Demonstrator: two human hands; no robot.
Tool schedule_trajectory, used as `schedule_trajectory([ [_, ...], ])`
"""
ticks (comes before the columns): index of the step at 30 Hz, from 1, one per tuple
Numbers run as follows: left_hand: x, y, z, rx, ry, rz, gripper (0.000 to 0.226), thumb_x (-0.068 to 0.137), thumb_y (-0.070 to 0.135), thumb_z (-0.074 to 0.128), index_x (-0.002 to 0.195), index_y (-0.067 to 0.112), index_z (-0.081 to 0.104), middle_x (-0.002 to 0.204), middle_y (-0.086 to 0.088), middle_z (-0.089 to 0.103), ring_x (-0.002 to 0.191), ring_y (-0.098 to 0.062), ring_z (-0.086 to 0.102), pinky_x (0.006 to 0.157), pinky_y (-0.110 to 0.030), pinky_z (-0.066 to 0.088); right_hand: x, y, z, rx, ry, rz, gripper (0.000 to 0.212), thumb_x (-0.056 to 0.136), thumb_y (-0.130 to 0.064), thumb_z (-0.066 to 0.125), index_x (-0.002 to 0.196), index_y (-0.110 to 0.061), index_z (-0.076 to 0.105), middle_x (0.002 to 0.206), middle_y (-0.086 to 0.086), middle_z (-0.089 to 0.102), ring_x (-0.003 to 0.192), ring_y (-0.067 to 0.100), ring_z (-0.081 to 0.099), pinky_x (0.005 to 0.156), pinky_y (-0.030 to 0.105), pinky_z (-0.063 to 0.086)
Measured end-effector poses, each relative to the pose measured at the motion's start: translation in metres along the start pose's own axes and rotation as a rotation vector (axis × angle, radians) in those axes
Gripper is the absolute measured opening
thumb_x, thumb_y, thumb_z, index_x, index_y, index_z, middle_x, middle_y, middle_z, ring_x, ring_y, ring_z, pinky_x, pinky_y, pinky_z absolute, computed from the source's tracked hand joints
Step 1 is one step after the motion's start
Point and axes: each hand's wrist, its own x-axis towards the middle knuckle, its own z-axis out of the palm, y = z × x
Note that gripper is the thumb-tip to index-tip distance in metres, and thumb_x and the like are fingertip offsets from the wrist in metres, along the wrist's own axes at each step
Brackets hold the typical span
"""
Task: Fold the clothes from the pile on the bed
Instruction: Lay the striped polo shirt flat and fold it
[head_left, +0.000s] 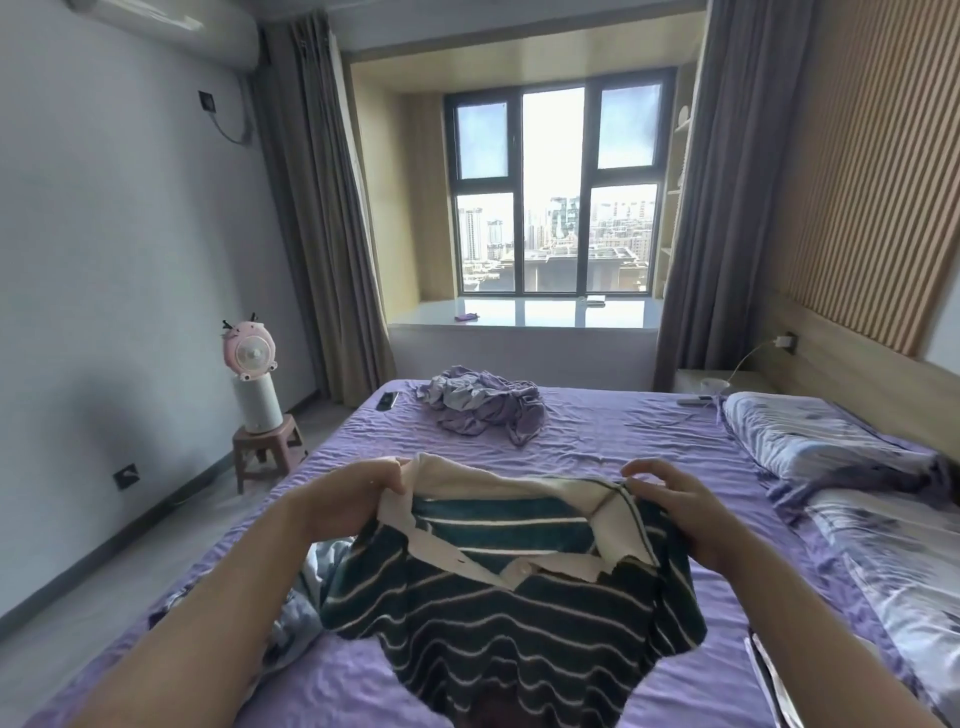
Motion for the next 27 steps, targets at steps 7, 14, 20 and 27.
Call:
schedule_trajectory([
  [7, 0.017, -0.015, 0.006, -0.016, 0.083, 0.094, 0.053, 0.064, -0.006, 0.075, 0.114, -0.010, 0.056, 0.096, -0.019, 0.060, 0.088, -0.030, 0.059, 0.081, -0.036, 0.055, -0.006, -0.001, -0.005, -0.119, -0.100, 0.028, 0.023, 0.088, 0.001, 0.052, 0.101, -0.014, 0.063, 0.086, 0.012, 0.066, 0.071, 0.023, 0.061, 0.056, 0.026, 0.052],
  [14, 0.044, -0.036, 0.030, 0.341, 0.379, 0.101, 0.014, 0.079, 0.009, 0.073, 0.075, -0.001, 0.064, 0.076, -0.013, 0.060, 0.071, -0.022, 0.059, 0.068, -0.033, 0.050, -0.009, 0.000, -0.003, -0.554, -0.003, -0.218, 0.010, 0.080, -0.003, 0.069, 0.088, -0.008, 0.072, 0.086, -0.001, 0.069, 0.077, -0.001, 0.061, 0.070, 0.004, 0.043],
  [20, 0.052, -0.027, 0.044, 0.583, 0.372, 0.220, 0.025, 0.078, 0.030, 0.076, 0.075, 0.010, 0.062, 0.065, 0.009, 0.060, 0.059, -0.002, 0.056, 0.056, -0.014, 0.046, -0.013, -0.003, -0.019, -0.585, 0.051, -0.266, 0.009, 0.079, -0.028, 0.072, 0.079, -0.019, 0.071, 0.074, -0.003, 0.068, 0.064, -0.001, 0.058, 0.062, 0.010, 0.041],
  [27, 0.050, -0.043, 0.039, 0.715, 0.457, 0.268, 0.030, 0.079, 0.039, 0.072, 0.068, 0.018, 0.054, 0.059, 0.011, 0.054, 0.052, 0.003, 0.048, 0.056, -0.016, 0.039, -0.017, 0.025, -0.032, -0.660, 0.106, -0.230, 0.015, 0.083, -0.031, 0.068, 0.071, -0.022, 0.065, 0.065, -0.002, 0.064, 0.056, -0.002, 0.054, 0.058, 0.015, 0.039],
])
